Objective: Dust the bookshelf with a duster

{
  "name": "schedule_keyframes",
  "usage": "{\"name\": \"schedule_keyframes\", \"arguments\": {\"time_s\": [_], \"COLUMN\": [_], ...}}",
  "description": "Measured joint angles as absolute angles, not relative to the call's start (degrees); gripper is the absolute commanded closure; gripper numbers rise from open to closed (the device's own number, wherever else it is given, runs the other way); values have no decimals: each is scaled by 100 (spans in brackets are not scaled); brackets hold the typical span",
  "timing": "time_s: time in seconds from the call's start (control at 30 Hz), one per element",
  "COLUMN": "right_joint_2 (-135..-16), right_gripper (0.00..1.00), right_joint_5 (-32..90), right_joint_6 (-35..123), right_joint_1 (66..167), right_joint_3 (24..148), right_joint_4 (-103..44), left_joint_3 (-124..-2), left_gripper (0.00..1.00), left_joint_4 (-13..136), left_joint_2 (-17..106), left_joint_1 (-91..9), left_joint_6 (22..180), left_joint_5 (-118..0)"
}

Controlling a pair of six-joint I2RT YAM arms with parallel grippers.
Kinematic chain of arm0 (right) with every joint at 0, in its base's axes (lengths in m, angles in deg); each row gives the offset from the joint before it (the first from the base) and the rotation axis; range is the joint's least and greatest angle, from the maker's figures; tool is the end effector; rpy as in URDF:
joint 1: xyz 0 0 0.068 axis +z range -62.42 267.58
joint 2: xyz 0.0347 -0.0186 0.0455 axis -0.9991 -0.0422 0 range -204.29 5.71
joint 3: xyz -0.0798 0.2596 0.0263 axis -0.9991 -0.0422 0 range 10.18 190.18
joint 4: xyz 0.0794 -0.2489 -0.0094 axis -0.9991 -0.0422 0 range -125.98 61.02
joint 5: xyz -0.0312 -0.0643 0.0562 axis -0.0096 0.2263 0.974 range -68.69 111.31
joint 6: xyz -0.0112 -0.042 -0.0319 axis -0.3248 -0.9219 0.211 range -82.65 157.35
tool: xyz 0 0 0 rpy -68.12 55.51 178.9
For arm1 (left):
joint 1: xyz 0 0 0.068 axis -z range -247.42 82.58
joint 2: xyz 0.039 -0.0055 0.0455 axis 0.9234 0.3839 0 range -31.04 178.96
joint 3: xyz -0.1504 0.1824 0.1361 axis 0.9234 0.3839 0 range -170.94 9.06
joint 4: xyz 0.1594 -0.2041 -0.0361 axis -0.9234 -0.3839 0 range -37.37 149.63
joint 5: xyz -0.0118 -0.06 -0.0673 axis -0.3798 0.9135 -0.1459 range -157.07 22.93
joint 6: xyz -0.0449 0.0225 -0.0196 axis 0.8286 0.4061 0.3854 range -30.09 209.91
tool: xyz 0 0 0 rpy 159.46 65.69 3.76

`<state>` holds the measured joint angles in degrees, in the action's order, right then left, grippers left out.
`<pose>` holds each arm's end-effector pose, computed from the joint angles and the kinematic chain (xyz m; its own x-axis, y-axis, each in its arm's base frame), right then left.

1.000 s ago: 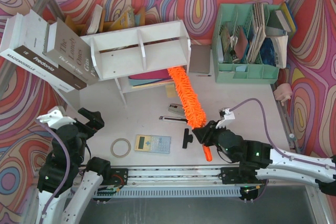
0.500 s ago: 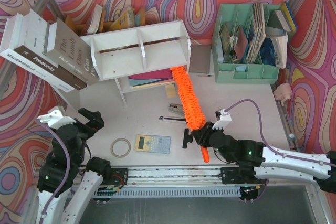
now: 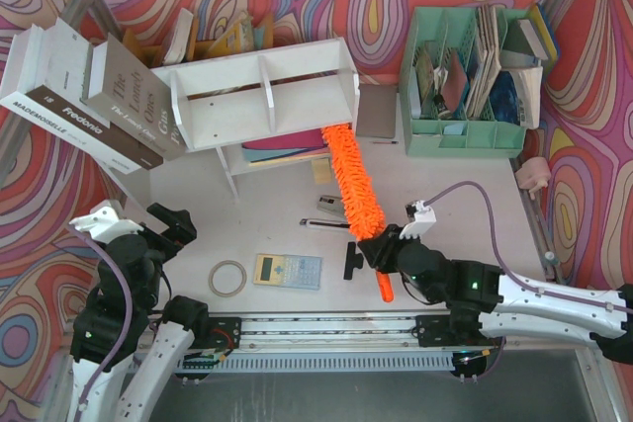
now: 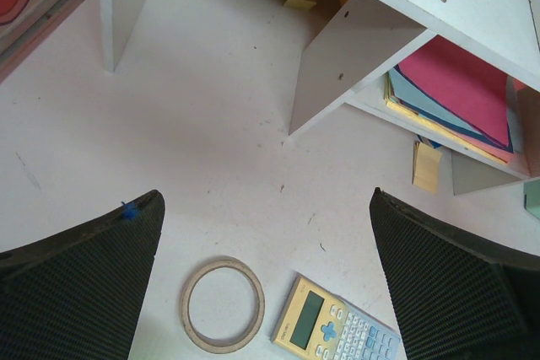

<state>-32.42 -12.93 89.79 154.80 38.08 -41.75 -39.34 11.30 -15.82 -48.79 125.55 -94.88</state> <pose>0.0801 0.1392 0.2517 -0.5375 0.4127 -0.7354 -0.2224 0.7719 0.5956 0.0427 0.0031 0.3395 -0.1174 -0.5044 -0.8554 -0.2613 0.8467 -0.4634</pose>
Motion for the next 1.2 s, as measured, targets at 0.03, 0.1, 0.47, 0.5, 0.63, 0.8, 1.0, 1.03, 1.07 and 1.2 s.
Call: {"name": "schedule_keyframes", "arguments": {"time_s": [0.03, 0.1, 0.47, 0.5, 0.63, 0.8, 1.0, 1.03, 1.07, 1.2], "right_joint_2": [-3242, -3240, -3275, -3275, -3284, -3284, -3478, -3583, -3697, -4180], "right_gripper": [100, 100, 100, 100, 100, 100, 100, 100, 100, 100], "right_joint_5": [-1293, -1303, -1299, -1299, -1297, -1314, -1052, -980, -921, -711], "right_joint_6": [8940, 8898, 9023, 9038, 9054, 8787, 8319, 8282, 8260, 8260], "right_joint_1": [15480, 15476, 15476, 15476, 15476, 15476, 15476, 15476, 15476, 15476], "right_joint_3": [3861, 3961, 3828, 3793, 3771, 3824, 3874, 3874, 3874, 3872], "right_joint_4": [-4171, -4160, -4197, -4208, -4304, -4298, -3869, -3793, -3736, -3590], "left_joint_3": [-3934, -3934, -3934, -3934, -3934, -3932, -3930, -3930, -3930, -3925], "left_gripper": [2, 2, 2, 2, 2, 1, 2, 2, 2, 1], "left_joint_4": [1130, 1130, 1130, 1130, 1130, 1130, 1130, 1130, 1130, 1130], "left_joint_2": [-1582, -1582, -1582, -1582, -1582, -1582, -1582, -1582, -1582, -1582], "left_joint_1": [-4879, -4879, -4879, -4879, -4879, -4879, -4879, -4879, -4879, -4879], "left_joint_6": [12552, 12555, 12555, 12555, 12555, 12555, 12555, 12555, 12555, 12555], "left_joint_5": [-9488, -9488, -9477, -9471, -9466, -9466, -9453, -9451, -9451, -9449]}}
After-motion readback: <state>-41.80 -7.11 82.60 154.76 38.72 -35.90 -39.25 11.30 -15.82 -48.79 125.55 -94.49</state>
